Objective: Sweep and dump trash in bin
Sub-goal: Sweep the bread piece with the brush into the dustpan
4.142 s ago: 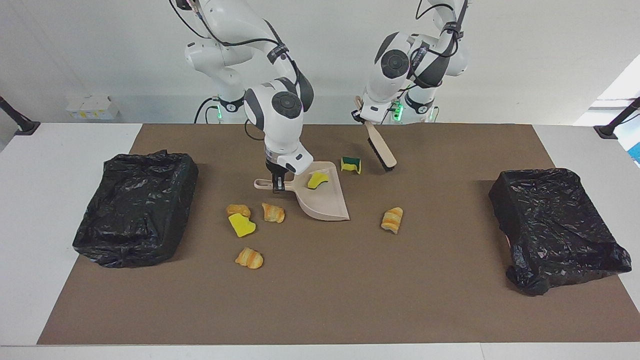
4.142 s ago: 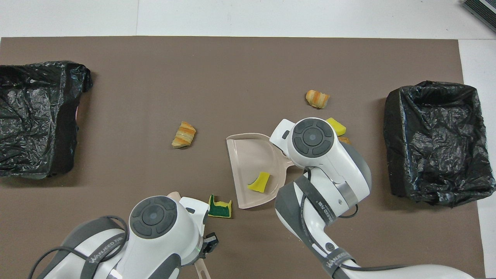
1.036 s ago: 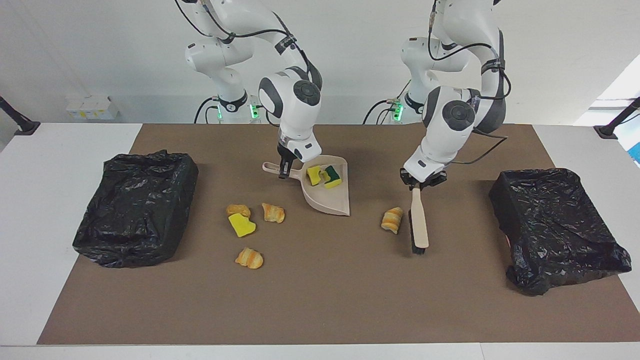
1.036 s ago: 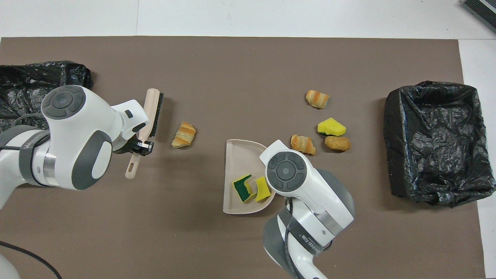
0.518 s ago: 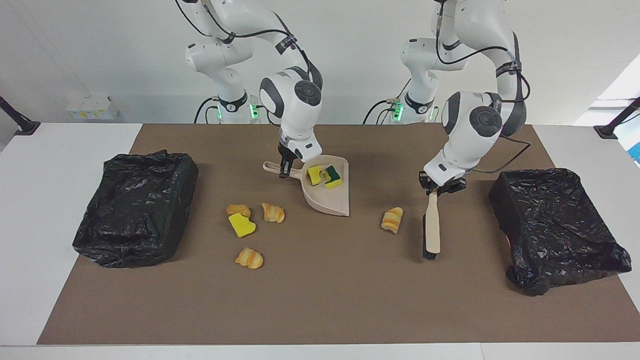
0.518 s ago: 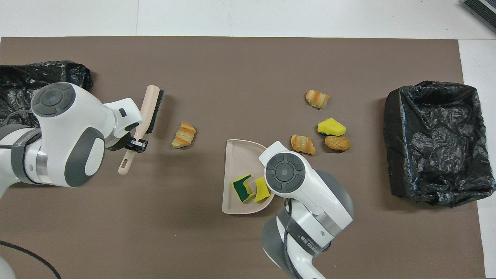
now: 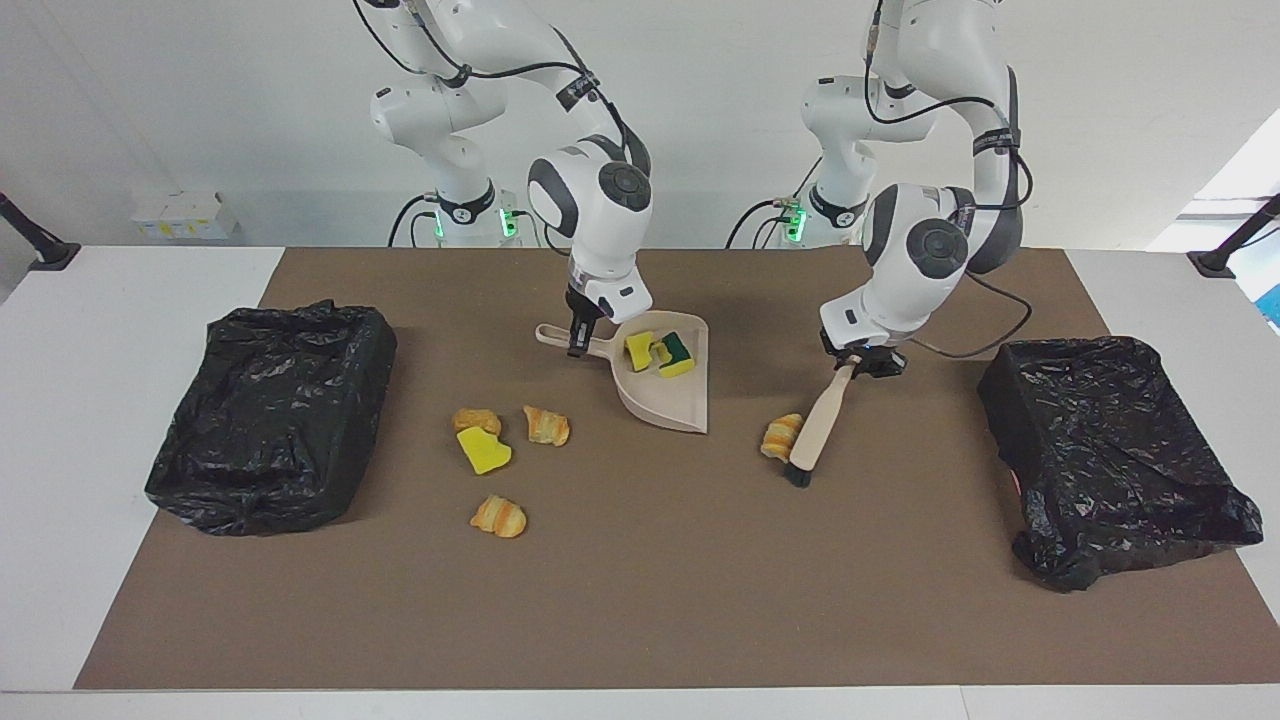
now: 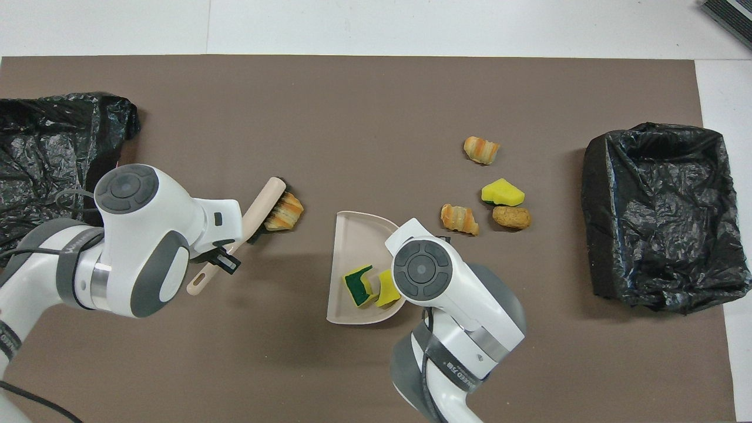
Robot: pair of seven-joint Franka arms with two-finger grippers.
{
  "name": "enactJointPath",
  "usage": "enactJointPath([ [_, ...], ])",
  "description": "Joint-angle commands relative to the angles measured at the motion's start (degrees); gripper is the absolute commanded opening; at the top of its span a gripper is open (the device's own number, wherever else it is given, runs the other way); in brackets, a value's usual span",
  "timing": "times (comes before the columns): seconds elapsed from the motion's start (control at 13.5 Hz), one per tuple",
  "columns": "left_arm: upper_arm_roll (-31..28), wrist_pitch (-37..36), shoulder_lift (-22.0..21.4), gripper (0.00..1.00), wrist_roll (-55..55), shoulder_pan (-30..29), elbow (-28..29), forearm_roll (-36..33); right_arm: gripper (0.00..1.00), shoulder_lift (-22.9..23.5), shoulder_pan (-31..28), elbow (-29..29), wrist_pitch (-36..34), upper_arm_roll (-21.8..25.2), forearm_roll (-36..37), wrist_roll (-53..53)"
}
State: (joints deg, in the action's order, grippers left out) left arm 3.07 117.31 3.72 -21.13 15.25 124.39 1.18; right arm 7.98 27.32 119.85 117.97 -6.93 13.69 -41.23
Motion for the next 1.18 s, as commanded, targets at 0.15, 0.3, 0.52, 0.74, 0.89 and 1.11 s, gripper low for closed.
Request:
enactJointPath([
  [0.15, -0.60, -0.24, -5.56, 0.00, 4.50, 9.07, 6.12, 2.59, 0.00, 0.72, 0.19, 0.65, 3.14, -0.27, 0.38, 2.04],
  [0.3, -0.60, -1.55, -6.70, 0.00, 9.86, 13.29, 6.83, 3.56, 0.00, 0.81, 0.10, 0.74, 3.32, -0.27, 0.38, 2.04],
  [0.52, -0.60, -2.09, -6.36, 0.00, 16.98, 15.68, 5.52, 7.33, 0.00, 0.73, 0.10, 0.74, 3.23, -0.27, 0.38, 2.12],
  [0.74, -0.52, -2.18, -5.83, 0.00, 25.07, 17.00, 3.85, 8.75, 0.00, 0.73, 0.18, 0.74, 2.97, -0.19, 0.38, 2.12],
  [0.89, -0.87, -5.32, -7.14, 0.00, 27.01, 16.74, 2.18, 8.75, 0.00, 0.81, 0.10, 0.74, 2.97, -0.19, 0.38, 2.04],
  [1.11, -1.22, -10.44, -9.94, 0.00, 33.94, 15.69, -0.81, 8.58, 0.00, 0.29, -0.69, 0.04, 2.09, -0.19, 0.46, 0.72],
])
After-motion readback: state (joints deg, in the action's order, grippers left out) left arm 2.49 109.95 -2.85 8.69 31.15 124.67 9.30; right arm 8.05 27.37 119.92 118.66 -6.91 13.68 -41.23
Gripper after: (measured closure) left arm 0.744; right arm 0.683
